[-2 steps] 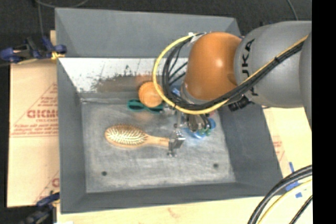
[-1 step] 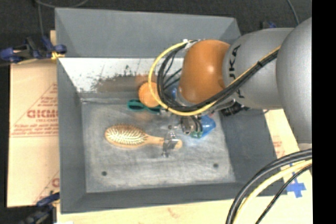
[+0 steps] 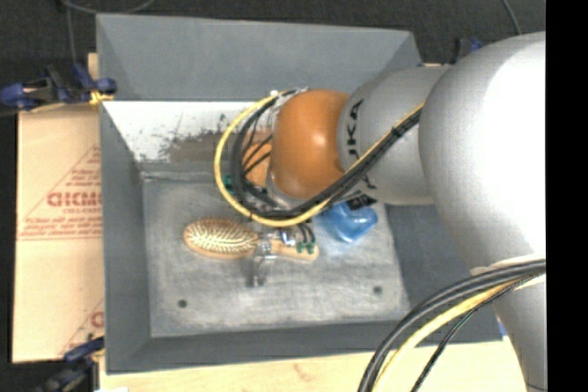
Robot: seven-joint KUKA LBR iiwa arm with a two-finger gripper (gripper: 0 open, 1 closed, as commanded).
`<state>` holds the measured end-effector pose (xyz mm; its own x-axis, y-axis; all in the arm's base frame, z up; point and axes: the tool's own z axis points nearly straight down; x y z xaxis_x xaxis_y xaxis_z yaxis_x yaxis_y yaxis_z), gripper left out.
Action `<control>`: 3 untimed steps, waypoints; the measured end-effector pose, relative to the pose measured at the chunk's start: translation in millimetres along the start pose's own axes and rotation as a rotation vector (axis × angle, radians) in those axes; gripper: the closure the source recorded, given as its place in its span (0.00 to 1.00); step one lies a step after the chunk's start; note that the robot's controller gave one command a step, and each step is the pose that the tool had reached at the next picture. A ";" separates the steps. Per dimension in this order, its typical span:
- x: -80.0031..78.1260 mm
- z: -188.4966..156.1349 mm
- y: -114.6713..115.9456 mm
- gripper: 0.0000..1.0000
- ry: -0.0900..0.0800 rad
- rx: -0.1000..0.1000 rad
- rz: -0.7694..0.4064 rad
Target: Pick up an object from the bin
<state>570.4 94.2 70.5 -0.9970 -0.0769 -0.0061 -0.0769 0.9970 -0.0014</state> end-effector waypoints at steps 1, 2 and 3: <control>6.2 -4.1 -7.9 1.00 -0.006 -0.003 0.017; 6.2 -4.1 -7.9 1.00 -0.006 -0.003 0.017; 7.2 -7.0 -7.9 1.00 -0.003 -0.003 0.017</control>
Offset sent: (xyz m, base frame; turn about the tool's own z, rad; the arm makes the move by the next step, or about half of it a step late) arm 0.0000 0.0000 0.0000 0.0000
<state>563.8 85.7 77.4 -0.9981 -0.0603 -0.0094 -0.0603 0.9982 0.0019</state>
